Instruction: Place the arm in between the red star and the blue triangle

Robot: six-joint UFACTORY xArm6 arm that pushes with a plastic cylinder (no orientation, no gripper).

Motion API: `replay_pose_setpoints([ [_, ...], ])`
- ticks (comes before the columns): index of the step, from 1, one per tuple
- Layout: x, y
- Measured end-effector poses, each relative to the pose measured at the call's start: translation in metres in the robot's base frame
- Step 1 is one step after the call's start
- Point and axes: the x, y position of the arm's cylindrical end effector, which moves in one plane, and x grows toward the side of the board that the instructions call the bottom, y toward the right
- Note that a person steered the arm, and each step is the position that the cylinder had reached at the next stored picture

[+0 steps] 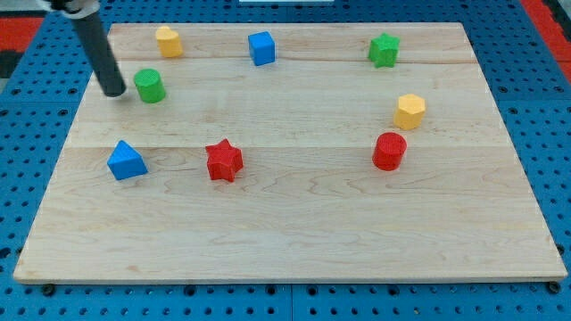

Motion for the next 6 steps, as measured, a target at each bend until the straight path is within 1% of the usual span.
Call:
replay_pose_setpoints([
  [1,0.038,-0.010],
  [2,0.045,0.043],
  [3,0.046,0.079],
  [6,0.112,0.099],
])
